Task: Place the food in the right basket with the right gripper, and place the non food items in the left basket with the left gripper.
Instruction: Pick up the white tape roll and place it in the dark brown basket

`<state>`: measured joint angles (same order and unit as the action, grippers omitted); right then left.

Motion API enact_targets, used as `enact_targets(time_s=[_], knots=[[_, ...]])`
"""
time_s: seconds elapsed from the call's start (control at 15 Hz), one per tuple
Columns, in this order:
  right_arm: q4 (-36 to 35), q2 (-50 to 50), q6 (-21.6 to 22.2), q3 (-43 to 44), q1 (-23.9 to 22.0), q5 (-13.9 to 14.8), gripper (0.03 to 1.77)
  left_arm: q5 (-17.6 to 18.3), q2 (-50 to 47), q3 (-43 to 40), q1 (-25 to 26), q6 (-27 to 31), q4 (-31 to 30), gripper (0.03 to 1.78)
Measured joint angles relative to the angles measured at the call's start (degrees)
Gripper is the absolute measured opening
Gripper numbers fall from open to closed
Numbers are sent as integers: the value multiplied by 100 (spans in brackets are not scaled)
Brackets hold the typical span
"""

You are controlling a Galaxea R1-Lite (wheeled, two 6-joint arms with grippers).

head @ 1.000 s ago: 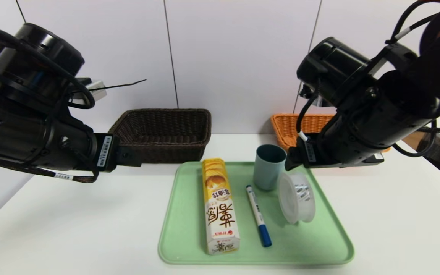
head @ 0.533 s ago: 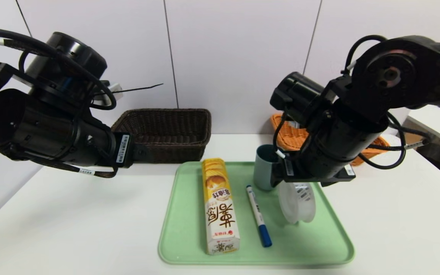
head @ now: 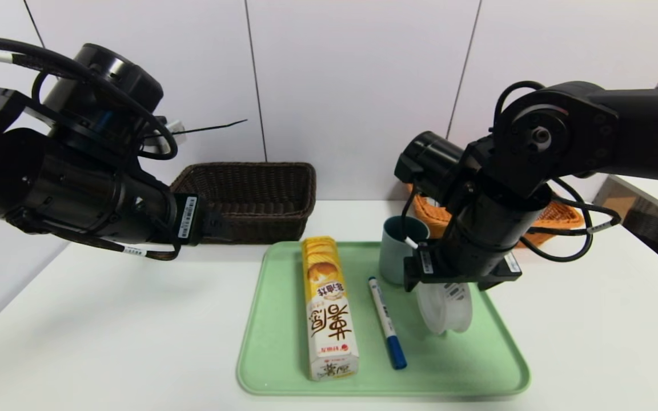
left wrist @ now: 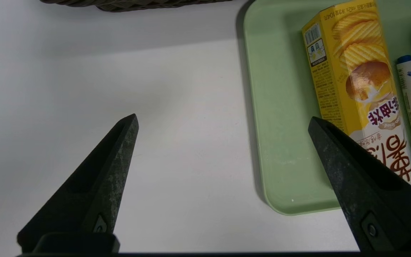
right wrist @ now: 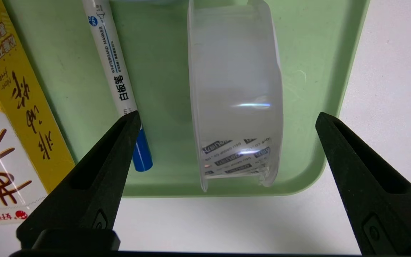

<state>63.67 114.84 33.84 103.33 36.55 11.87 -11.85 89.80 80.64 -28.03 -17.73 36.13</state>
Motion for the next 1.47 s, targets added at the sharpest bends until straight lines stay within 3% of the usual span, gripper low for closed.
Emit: enact_targets(time_s=[0.4, 0.67, 0.87, 0.93, 1.47], knots=[[-6, 171, -5, -13, -130, -90, 170, -2, 22, 4, 0, -5, -2, 169], [-30, 254, -2, 9, -149, -226, 109, 9, 28, 4, 5, -2, -4, 169], [-124, 285, 0, 12, -151, -289, 77, 6, 15, 11, 0, 1, -4, 169], [-152, 294, 0, 6, -151, -308, 55, 4, 6, 11, 0, -5, -2, 169], [-69, 62, 63, -73, -151, -389, 58, 6, -22, 4, 22, -10, 2, 169]])
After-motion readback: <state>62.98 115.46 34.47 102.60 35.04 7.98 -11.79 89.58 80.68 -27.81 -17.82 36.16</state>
